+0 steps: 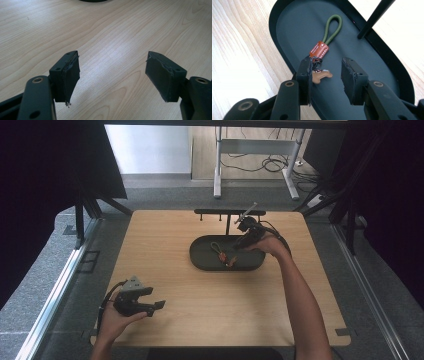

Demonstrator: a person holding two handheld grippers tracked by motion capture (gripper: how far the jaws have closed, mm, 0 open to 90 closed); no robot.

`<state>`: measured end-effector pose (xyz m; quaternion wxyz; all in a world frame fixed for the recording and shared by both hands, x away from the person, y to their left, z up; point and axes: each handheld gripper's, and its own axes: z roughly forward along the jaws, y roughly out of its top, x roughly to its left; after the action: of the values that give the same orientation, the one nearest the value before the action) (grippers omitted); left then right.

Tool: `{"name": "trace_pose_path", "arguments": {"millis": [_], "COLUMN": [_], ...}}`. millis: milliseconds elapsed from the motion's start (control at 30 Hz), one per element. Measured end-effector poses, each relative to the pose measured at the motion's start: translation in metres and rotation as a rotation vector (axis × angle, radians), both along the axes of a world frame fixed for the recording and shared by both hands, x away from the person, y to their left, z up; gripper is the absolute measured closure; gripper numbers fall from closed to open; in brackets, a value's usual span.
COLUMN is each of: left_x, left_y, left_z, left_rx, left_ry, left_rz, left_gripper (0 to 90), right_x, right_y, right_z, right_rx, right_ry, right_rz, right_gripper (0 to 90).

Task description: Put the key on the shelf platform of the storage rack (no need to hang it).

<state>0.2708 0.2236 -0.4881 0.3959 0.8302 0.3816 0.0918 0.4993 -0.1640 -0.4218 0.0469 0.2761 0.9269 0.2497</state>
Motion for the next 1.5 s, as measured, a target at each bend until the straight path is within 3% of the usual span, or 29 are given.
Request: {"name": "trace_pose_path", "arguments": {"millis": [400,700,1067,1167,1267,1500], "left_x": [0.000,-0.001,-0.003,-0.003,-0.003,-0.003], "left_y": [-0.002,-0.002,0.001,0.001,-0.001,-0.004], "left_z": [-0.001,0.001,0.001,0.001,0.001,0.000], "left_rx": [0.002,0.005,0.008,0.006,0.010,0.021], "left_ry": [0.001,-0.004,-0.002,-0.005,-0.003,0.004], "left_rz": [-0.001,0.002,0.019,0.021,0.016,0.008], "left_gripper": [27.9,27.9,27.7,27.7,27.7,27.8], "right_x": [-0.015,-0.043,-0.084,-0.103,-0.112,-0.140], "right_y": [-0.015,-0.032,-0.066,-0.078,-0.083,-0.093], "right_z": [0.008,0.015,0.006,-0.002,-0.007,-0.029], "right_rx": [0.041,0.101,0.179,0.222,0.251,0.250], "right_ry": [-0.006,-0.037,-0.079,-0.100,-0.108,-0.136], "right_rz": [-0.008,-0.017,-0.032,-0.058,-0.067,-0.093], "right_gripper": [57.7,54.4,52.5,51.8,51.8,50.7]}}
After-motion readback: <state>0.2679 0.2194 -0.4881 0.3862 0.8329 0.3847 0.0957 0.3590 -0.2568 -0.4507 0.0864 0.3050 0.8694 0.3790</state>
